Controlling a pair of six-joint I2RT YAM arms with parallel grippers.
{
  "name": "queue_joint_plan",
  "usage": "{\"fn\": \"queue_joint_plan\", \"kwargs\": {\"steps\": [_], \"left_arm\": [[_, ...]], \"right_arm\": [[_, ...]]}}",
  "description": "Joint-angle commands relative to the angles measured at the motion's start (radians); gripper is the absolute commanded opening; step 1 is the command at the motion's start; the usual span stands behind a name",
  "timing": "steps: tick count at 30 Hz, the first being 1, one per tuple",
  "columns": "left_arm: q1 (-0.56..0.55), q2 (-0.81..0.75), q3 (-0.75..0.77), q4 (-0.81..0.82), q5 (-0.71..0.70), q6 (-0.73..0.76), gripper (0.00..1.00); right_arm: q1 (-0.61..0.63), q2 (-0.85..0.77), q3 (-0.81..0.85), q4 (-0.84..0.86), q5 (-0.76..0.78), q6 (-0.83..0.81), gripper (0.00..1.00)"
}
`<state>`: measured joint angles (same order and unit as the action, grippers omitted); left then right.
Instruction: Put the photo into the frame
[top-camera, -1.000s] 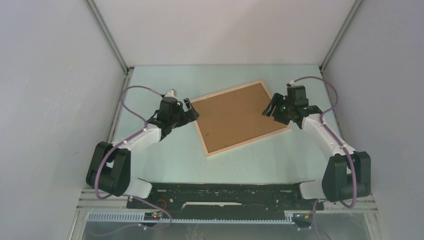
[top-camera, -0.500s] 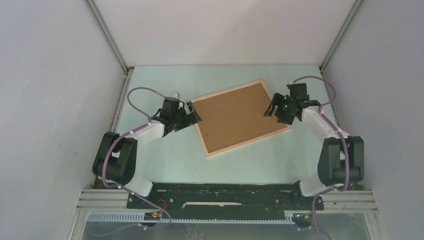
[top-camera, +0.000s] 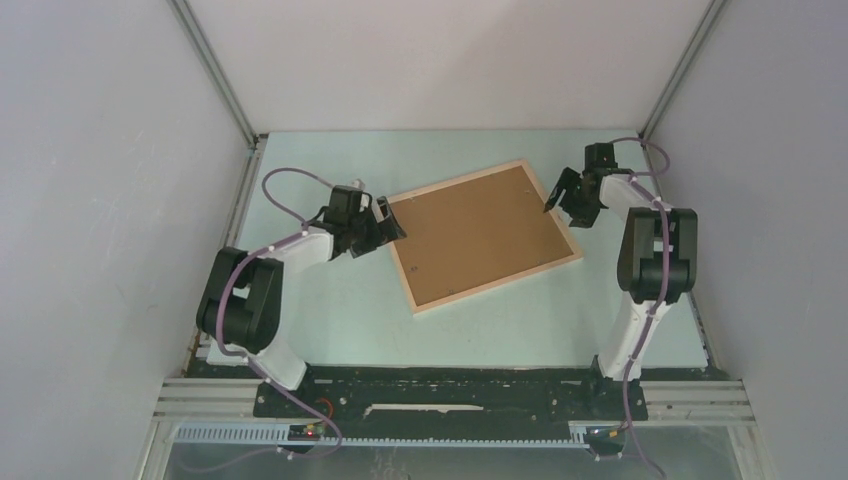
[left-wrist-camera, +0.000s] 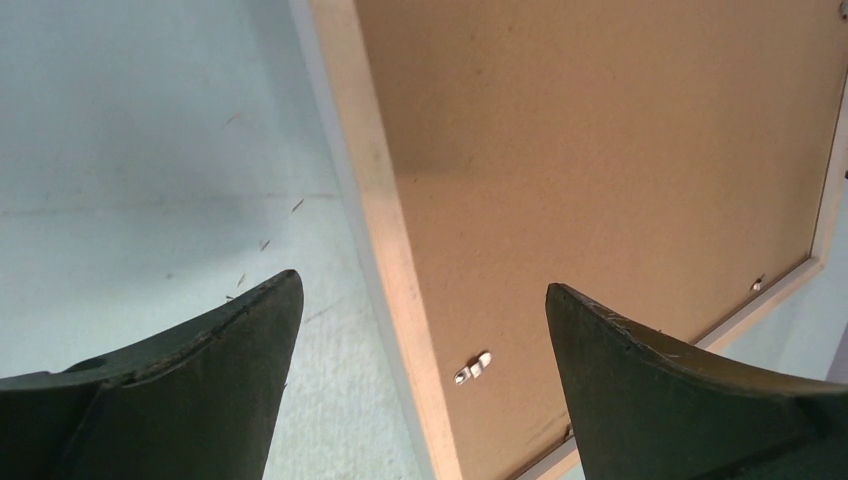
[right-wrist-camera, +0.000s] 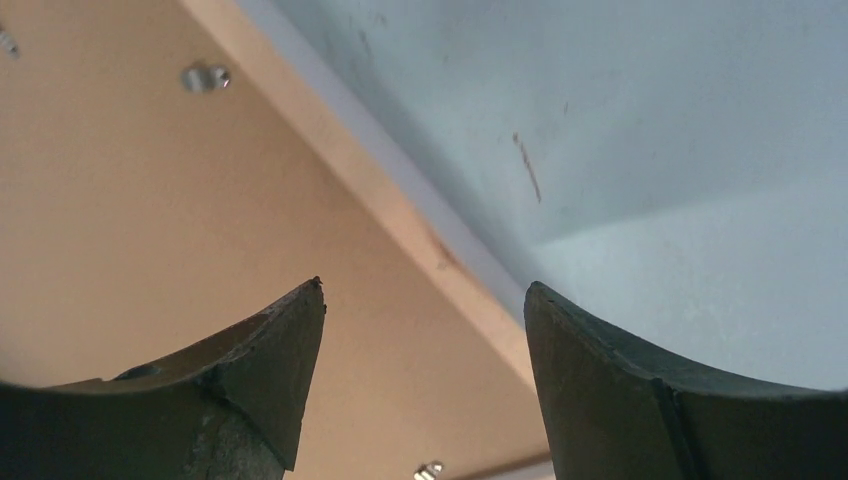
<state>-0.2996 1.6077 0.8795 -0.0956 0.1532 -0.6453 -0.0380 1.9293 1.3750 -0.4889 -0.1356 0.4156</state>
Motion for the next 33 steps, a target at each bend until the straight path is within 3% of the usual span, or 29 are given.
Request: {"fn": "queue_joint_plan", "kwargs": {"steps": [1, 4, 13, 21, 28, 33], "left_arm": [[0.005, 0.058, 0.115, -0.045, 0.038, 0.021, 0.99], [0.004, 0.092, 0.149, -0.074, 0.018, 0.008, 0.99], [0.005, 0.277, 0.357, -0.234, -0.027, -0.014, 0.99], [0.005, 0.382, 0.459, -0.157, -0.043, -0.025, 0.99], [0.006, 0.512, 0.633, -0.171, 0.000, 0.040, 1.00], [0.005, 0.516, 0.775, -0.332, -0.069, 0.119, 1.00]], "right_arm": [[-0.016, 0.095, 0.160, -0.088, 0.002, -0.059, 0.80], [-0.017, 0.132, 0.249, -0.168, 0.032, -0.131, 0.80], [-0.024, 0.197, 0.248, -0.194, -0.061, -0.219, 0.70], [-0.022, 0.206, 0.214, -0.163, -0.098, -0.213, 0.67], [-0.034, 0.185, 0.114, -0.116, -0.147, -0.202, 0.50], [-0.071, 0.173, 0.082, -0.105, -0.183, -0.193, 0.27]]}}
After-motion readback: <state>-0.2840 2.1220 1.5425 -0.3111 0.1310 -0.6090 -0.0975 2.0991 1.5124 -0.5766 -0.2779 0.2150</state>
